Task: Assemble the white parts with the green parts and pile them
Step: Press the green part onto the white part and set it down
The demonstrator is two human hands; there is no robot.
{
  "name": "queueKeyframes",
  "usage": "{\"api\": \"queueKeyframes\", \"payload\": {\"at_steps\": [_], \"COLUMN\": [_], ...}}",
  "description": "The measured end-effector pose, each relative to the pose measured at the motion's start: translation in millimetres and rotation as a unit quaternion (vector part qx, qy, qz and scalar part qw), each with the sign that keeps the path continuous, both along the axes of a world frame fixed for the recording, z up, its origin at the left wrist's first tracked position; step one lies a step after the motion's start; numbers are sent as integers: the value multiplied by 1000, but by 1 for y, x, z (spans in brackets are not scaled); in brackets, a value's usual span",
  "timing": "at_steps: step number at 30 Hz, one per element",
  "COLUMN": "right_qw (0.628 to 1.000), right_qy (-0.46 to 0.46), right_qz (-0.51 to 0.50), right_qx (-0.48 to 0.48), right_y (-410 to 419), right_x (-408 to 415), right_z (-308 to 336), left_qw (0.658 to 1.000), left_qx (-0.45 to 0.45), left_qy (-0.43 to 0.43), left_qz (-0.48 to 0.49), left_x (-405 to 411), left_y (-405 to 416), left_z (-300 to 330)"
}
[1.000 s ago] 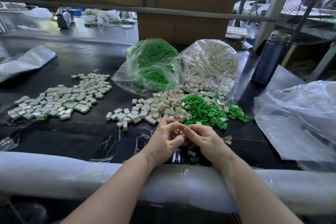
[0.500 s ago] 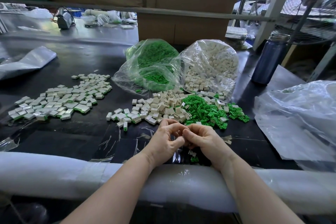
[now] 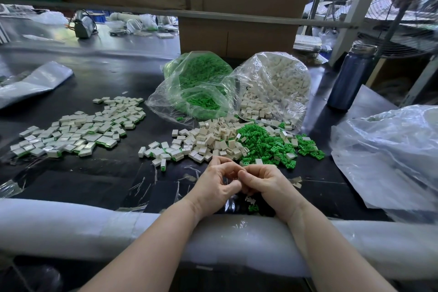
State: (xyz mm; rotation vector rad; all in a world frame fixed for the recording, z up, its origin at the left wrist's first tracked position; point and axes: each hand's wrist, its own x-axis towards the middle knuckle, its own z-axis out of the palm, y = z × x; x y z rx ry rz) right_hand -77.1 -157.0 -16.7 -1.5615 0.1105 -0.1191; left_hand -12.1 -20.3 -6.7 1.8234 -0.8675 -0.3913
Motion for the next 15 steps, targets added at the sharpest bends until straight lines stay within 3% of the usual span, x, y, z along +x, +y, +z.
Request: {"api": "queueKeyframes", "payload": {"at_steps": [15], "right_qw": [999], "right_qy": [26], "right_qz": [-32], "right_qx": [21], "right_y": [0], "right_x": [-3], "right_z": [2], "left_qw": [999], "left_qx": [17], "left_qy": [-24], "left_qz": [-15], "left_x": [1], "left_y": [-2], "left_z": [-4]}}
